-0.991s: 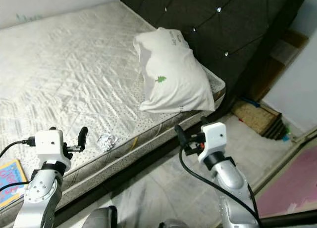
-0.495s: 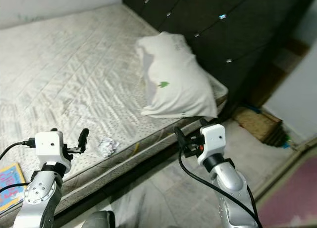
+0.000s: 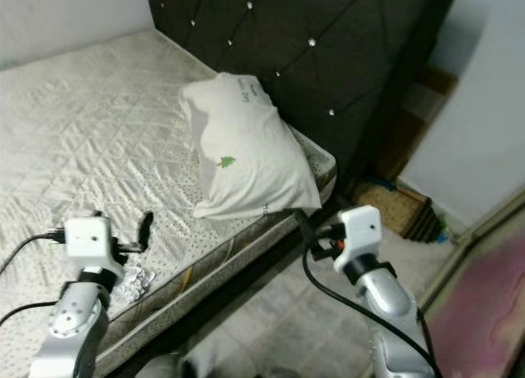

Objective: Clean up the room

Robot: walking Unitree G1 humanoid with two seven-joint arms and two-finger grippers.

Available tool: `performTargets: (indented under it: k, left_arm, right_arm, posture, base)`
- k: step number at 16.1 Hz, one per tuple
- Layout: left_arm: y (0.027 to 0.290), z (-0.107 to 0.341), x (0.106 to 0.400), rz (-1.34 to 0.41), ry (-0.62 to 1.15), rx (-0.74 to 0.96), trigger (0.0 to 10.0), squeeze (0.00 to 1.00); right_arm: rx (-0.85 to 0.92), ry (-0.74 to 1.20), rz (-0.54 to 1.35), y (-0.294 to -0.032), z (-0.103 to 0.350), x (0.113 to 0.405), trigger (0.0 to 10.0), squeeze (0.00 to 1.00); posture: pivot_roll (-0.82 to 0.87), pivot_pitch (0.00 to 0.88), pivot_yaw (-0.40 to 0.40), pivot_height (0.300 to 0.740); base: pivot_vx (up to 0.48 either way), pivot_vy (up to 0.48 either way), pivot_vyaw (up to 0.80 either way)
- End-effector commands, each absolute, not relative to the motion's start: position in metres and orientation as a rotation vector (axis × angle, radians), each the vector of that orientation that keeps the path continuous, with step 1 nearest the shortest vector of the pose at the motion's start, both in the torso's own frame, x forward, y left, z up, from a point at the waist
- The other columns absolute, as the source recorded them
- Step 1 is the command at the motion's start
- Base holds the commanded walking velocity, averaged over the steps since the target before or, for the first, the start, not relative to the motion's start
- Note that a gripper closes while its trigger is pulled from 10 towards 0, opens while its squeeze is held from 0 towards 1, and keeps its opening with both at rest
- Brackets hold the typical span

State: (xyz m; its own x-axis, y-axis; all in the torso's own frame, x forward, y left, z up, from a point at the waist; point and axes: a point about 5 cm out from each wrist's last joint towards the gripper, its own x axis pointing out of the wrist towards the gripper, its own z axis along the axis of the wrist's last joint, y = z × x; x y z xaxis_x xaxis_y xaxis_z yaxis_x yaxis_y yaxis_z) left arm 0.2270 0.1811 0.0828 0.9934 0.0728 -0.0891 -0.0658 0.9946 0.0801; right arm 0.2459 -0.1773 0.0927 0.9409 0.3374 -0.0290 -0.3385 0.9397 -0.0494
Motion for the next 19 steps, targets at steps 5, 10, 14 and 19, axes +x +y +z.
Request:
performTargets:
  k: [5, 10, 14, 19]
  left_arm:
    - [0.184, 0.080, 0.224, 0.104, 0.108, 0.108, 10.0, 0.00]
    - [0.190, 0.084, 0.231, 0.133, 0.100, 0.137, 10.0, 0.00]
    - [0.188, 0.085, 0.231, 0.154, 0.088, 0.119, 10.0, 0.00]
    - [0.189, 0.085, 0.232, 0.143, 0.073, 0.101, 10.0, 0.00]
  right_arm:
    - [-0.052, 0.030, 0.354, -0.172, 0.090, 0.241, 10.0, 0.00]
    - [-0.041, -0.007, 0.334, -0.169, 0.095, 0.252, 10.0, 0.00]
    - [-0.029, -0.020, 0.267, -0.174, 0.098, 0.253, 10.0, 0.00]
    - [-0.010, 0.025, 0.015, -0.197, 0.092, 0.256, 10.0, 0.00]
  posture:
    - [0.03, 0.117, -0.087, 0.740]
    - [0.02, 0.123, -0.056, 0.740]
    - [0.02, 0.116, -0.058, 0.740]
    - [0.01, 0.101, -0.042, 0.740]
  base:
    - [0.000, 0.000, 0.80]
    - [0.000, 0.000, 0.80]
    - [0.000, 0.000, 0.79]
    - [0.000, 0.000, 0.24]
